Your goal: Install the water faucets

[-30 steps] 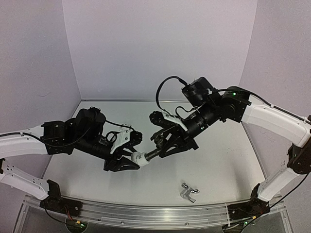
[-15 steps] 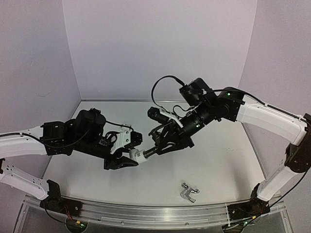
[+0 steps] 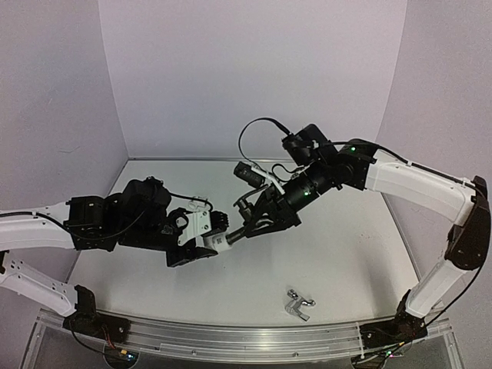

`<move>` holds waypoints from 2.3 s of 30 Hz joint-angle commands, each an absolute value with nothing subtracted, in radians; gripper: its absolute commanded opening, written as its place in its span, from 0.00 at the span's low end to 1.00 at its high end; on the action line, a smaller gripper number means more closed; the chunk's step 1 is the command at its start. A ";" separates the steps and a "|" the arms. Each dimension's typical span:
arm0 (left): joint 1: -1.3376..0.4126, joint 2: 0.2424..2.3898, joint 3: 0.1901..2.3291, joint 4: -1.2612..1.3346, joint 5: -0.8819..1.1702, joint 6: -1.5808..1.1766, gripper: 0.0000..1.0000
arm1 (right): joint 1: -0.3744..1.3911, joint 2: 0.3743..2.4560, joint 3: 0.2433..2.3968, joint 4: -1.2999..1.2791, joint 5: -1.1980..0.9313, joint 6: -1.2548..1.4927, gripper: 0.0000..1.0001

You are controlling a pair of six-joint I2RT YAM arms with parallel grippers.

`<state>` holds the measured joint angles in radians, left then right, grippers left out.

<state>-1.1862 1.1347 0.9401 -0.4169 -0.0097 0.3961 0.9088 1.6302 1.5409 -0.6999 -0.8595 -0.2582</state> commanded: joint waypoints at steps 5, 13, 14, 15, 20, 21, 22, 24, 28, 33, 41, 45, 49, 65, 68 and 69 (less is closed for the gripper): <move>-1.215 1.120 0.953 -0.190 -0.157 0.437 0.00 | 0.881 1.637 1.502 -0.559 -0.871 -0.122 0.00; -1.221 1.109 0.937 -0.140 -0.220 0.450 0.00 | 0.868 1.614 1.448 -0.445 -0.839 -0.062 0.00; -1.222 1.108 0.937 -0.137 -0.224 0.455 0.00 | 0.867 1.618 1.447 -0.444 -0.843 -0.059 0.00; -1.223 1.109 0.936 -0.131 -0.234 0.460 0.00 | 0.867 1.622 1.446 -0.442 -0.847 -0.052 0.00; -1.234 1.130 0.945 -0.119 -0.297 0.490 0.00 | 0.866 1.640 1.444 -0.426 -0.858 -0.009 0.00; -1.238 1.139 0.947 -0.117 -0.317 0.497 0.00 | 0.865 1.643 1.443 -0.420 -0.858 0.004 0.00; -1.242 1.147 0.950 -0.112 -0.335 0.504 0.00 | 0.863 1.644 1.440 -0.411 -0.858 0.030 0.00; -1.250 1.156 0.948 -0.091 -0.376 0.519 0.00 | 0.857 1.648 1.432 -0.390 -0.863 0.069 0.00; -1.260 1.151 0.931 -0.035 -0.426 0.547 0.00 | 0.848 1.657 1.421 -0.353 -0.880 0.121 0.00; -1.272 1.155 0.926 0.012 -0.490 0.595 0.00 | 0.837 1.673 1.415 -0.302 -0.888 0.216 0.00; -1.308 1.193 0.890 0.151 -0.587 0.727 0.00 | 0.817 1.717 1.418 -0.231 -0.964 0.356 0.00; -1.331 1.228 0.874 0.219 -0.659 0.818 0.00 | 0.811 1.725 1.407 -0.195 -0.995 0.423 0.00; -1.354 1.275 0.860 0.319 -0.722 0.917 0.00 | 0.805 1.733 1.393 -0.148 -1.017 0.495 0.00; -1.358 1.227 0.848 0.267 -0.721 0.845 0.15 | 0.760 1.724 1.378 -0.101 -1.028 0.515 0.00; -1.357 1.202 0.844 0.208 -0.698 0.805 0.20 | 0.745 1.719 1.377 -0.100 -1.031 0.505 0.00; -1.357 1.197 0.842 0.195 -0.692 0.793 0.20 | 0.739 1.718 1.378 -0.100 -1.034 0.502 0.00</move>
<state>-1.3161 1.2635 0.8089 0.0908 -0.8391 0.8612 0.7398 1.7027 1.3842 -0.1529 -1.0346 0.4923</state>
